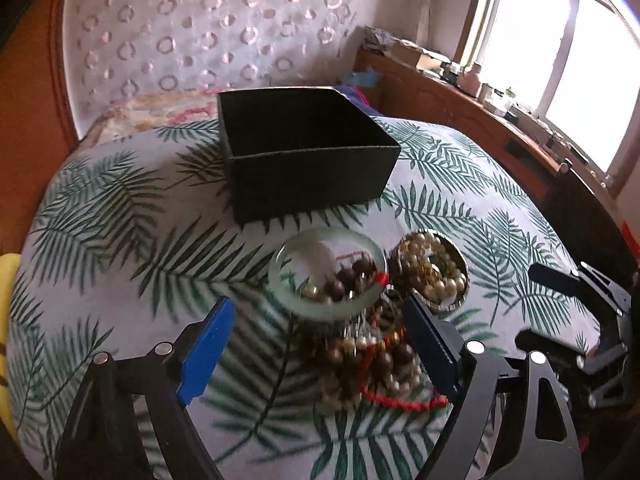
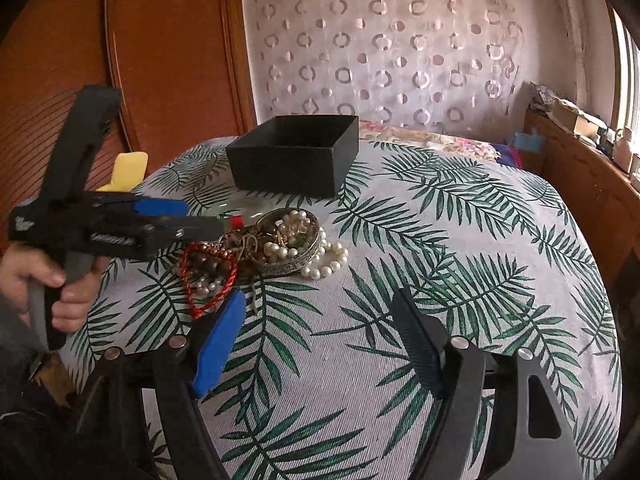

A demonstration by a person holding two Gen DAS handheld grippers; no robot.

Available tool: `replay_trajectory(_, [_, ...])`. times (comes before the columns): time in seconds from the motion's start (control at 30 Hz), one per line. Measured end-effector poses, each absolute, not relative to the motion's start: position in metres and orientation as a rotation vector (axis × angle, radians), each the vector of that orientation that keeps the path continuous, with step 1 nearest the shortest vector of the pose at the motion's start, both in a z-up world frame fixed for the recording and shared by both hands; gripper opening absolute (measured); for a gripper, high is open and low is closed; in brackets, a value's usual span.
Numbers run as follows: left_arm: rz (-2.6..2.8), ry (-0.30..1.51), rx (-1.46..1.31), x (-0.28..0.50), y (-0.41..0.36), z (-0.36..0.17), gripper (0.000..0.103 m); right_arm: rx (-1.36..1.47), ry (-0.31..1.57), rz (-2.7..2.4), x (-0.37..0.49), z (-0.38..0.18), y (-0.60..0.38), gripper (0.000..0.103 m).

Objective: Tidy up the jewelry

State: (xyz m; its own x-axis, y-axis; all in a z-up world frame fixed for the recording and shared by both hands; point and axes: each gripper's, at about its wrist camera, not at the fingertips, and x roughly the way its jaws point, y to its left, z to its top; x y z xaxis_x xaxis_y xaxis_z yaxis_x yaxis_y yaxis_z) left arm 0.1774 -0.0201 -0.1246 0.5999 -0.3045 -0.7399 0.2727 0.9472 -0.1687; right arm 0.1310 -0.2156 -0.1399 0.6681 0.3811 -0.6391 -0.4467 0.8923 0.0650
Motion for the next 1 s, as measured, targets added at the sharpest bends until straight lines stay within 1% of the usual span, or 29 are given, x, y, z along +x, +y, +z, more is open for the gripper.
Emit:
replay_trajectory(0.23, [-0.362,0.904,0.001,0.204,-0.035,-0.131,0.082,-0.106,0.703,0.480,0.140,-0.136,-0.211,0.078])
replay_trajectory(0.27, [-0.364,0.904,0.002,0.206,-0.035,-0.131,0.080,-0.111,0.702,0.482,0.141,-0.136,-0.210,0.078])
replay_trajectory(0.3, [-0.376,0.904,-0.003,0.206,-0.036,-0.131,0.072,-0.115,0.702,0.483,0.143,-0.135,-0.208,0.078])
replay_trajectory(0.33, [-0.386,0.904,-0.005,0.207,-0.035,-0.130,0.069,-0.120,0.702,0.485,0.145,-0.135,-0.207,0.078])
replay_trajectory(0.6, [-0.374,0.855,0.036,0.192,-0.029,-0.124,0.069,-0.167,0.747,0.539,0.172,-0.137,-0.190,0.078])
replay_trajectory(1.0, [-0.315,0.770,0.008,0.170,-0.003,-0.101,0.069,-0.199,0.834,0.620,0.200,-0.143,-0.156,0.078])
